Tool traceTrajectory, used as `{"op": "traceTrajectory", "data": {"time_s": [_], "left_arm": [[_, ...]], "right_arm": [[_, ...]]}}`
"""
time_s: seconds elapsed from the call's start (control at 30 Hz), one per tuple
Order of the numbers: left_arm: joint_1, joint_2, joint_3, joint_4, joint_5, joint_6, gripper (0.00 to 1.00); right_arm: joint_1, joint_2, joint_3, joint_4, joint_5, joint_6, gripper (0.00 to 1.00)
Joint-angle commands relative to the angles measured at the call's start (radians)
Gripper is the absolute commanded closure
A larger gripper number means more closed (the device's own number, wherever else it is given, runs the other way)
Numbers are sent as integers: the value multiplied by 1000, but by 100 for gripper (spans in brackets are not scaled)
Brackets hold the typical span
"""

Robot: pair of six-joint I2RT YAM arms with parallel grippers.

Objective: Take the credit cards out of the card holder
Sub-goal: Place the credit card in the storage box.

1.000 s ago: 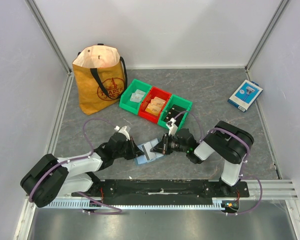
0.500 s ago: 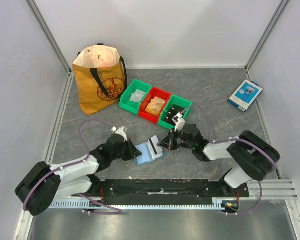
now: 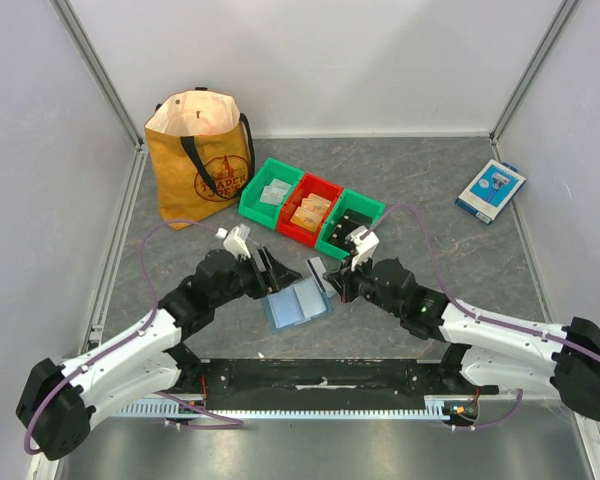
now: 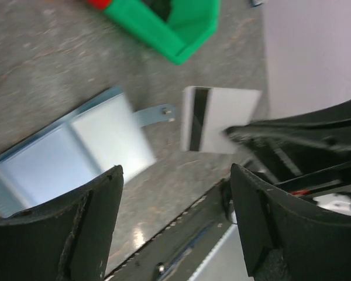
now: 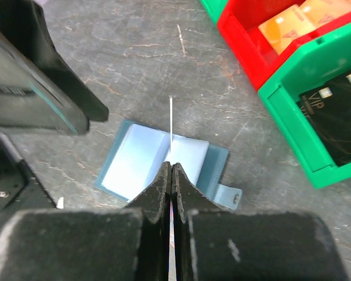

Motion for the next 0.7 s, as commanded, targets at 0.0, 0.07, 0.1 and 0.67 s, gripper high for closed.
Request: {"op": "traceTrajectory", "data": {"time_s": [0.0,0.07,0.1,0.67], "left_arm": [[-3,-34,95,8,58,-66,20],[-5,-48,116,8,53,-84,20],[-6,-50,127,10,47,-84,20],[-55,123,176,8,-29,-89,29]], "right_arm": [[119,-11,67,-84,319,-197,98],[174,6,88,-99,408,-243,98],[189,18,100,-101,445,-266,98],[482,267,237,-43,830,-511,98]]}}
